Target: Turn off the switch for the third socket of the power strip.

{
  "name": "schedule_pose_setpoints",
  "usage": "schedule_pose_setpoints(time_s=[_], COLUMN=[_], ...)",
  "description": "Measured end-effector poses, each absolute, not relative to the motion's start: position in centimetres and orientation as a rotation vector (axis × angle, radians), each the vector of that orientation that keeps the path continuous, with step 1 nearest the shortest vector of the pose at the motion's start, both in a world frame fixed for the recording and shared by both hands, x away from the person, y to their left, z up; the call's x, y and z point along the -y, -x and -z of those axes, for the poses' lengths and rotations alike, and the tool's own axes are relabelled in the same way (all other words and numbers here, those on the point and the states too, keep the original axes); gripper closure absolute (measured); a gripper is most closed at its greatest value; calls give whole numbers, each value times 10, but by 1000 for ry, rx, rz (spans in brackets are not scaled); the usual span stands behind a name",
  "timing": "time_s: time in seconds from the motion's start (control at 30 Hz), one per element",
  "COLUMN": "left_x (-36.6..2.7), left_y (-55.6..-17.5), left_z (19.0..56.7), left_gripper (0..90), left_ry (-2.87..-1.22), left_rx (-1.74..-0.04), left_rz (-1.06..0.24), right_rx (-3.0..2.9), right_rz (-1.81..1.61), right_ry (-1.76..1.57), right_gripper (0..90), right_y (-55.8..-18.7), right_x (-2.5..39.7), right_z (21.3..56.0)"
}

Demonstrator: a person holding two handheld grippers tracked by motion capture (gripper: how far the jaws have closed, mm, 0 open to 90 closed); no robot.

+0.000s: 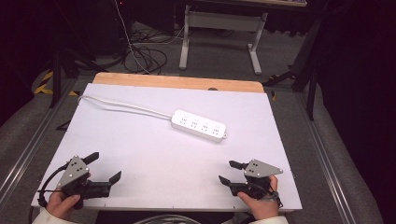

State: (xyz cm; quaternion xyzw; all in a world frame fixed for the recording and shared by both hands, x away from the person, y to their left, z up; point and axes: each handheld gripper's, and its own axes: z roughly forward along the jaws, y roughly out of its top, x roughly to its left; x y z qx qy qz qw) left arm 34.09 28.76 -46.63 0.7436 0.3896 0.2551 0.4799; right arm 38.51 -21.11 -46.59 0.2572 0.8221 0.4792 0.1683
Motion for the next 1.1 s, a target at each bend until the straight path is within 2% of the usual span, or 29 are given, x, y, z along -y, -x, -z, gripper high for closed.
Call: schedule_pose_setpoints(time_s=[0.87, 1.1], left_x=[-287, -287], left_y=[-340, -340], left_z=[466, 466], left_gripper=[2, 3], left_ry=[-1834, -1838], left_rx=[-950, -952], left_rz=[-644, -644], right_rx=[-2337, -2367], right_rz=[-1355, -1322], right_ry=[-732, -740], right_gripper=[344, 383], right_y=[-385, -387], right_x=[210, 207], right_z=[461, 453])
